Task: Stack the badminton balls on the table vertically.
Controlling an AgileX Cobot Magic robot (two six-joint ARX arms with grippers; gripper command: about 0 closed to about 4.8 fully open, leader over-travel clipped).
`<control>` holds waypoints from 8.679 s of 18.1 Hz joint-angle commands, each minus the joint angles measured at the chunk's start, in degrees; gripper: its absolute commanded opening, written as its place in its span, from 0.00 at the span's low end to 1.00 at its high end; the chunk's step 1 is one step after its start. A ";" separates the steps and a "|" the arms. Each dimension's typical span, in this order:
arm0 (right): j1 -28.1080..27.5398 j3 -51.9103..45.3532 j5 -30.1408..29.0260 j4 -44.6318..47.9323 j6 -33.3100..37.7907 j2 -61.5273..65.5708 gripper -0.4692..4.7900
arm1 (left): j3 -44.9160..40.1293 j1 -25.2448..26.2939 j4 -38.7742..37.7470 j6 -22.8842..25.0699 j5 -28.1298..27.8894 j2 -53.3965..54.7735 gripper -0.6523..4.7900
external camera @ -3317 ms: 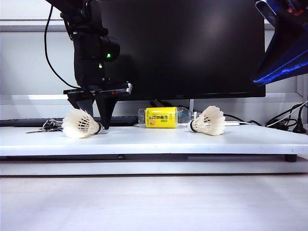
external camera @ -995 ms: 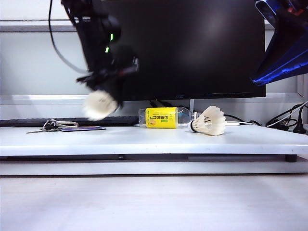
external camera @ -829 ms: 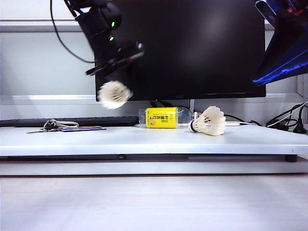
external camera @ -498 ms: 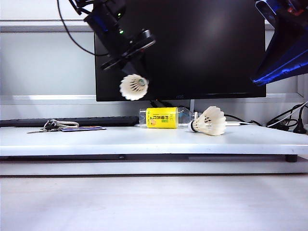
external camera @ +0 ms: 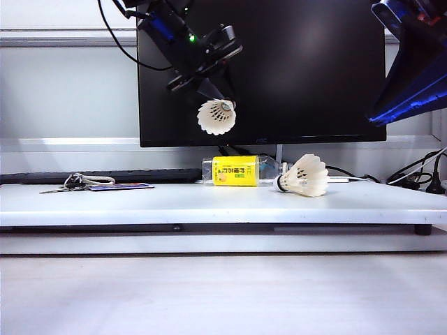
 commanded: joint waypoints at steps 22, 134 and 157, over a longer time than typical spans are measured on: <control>0.02 0.11 0.07 -0.28 -0.02 -0.20 0.19 | 0.15 -0.09 -15.26 7.82 0.20 -25.20 0.31; 5.51 93.42 20.92 -42.03 -12.09 78.03 0.87 | -100.85 -2.23 17.18 -2.95 4.28 -83.65 0.75; 6.08 93.44 19.45 -42.10 -18.47 80.15 0.63 | -100.85 -2.23 16.92 -2.97 7.30 -83.65 0.75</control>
